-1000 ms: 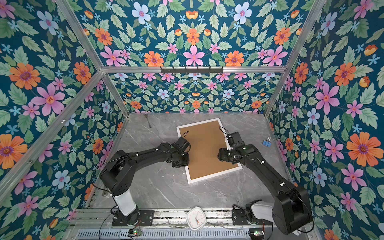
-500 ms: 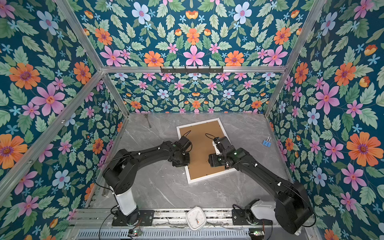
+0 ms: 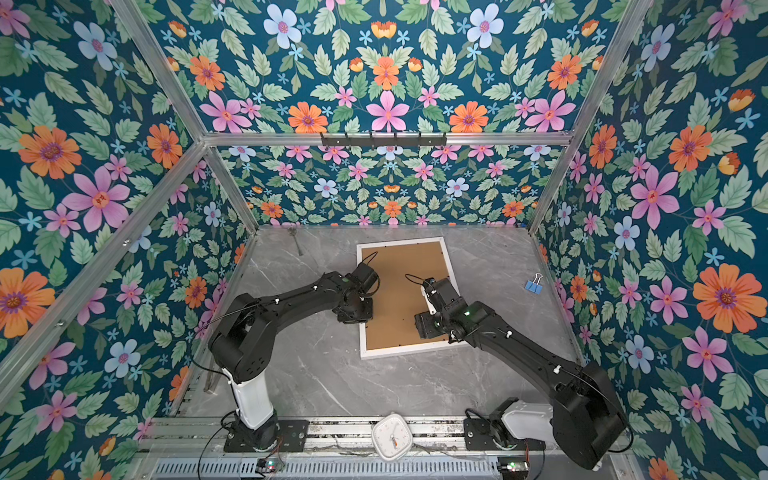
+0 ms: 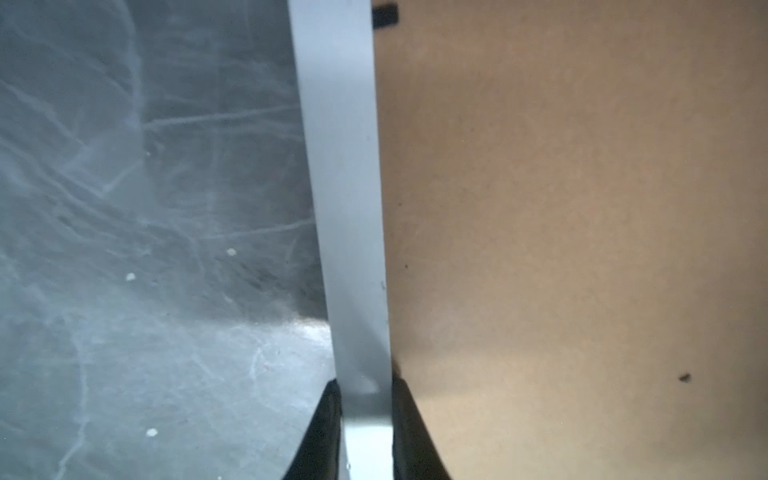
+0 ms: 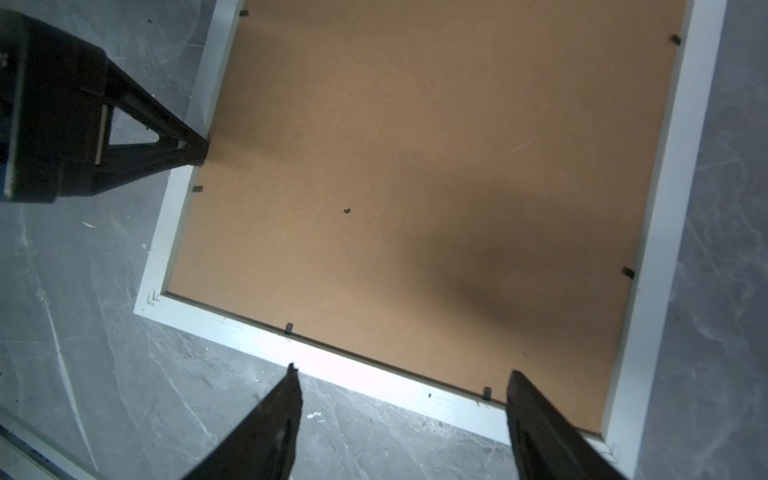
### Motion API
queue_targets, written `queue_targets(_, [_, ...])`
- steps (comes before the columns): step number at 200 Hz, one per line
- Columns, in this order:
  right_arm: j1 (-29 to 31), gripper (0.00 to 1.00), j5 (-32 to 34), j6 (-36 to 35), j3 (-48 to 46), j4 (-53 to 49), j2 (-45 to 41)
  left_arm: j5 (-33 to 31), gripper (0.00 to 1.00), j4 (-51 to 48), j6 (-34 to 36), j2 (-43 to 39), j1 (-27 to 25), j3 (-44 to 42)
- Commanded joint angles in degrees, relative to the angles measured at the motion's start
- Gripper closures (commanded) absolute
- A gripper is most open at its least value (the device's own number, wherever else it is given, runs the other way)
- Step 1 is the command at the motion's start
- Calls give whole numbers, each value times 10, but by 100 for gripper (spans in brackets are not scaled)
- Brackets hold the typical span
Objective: Put the photo into the frame
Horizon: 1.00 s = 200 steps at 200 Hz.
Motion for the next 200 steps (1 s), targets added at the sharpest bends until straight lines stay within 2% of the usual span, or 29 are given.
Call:
queue_targets(1, [15,19,32,-23,-4,26,-8,-6,87,-14,30,-5,3,8])
queue_targets(57, [104,13,121,-66,-18,58,-19,-1,87,-26,41,-2,4,27])
queue_targets(121, [244,9,255,-141,-58,142,-19,2,87,-38,51,3,5,43])
queue_targets(147, [299,8,302,-174,-61,168,-2,4,87,-41,53,3,5,46])
queue_targets(200, [377,8,351,-223,-57,209,63,9,88,-51,62,6,5,56])
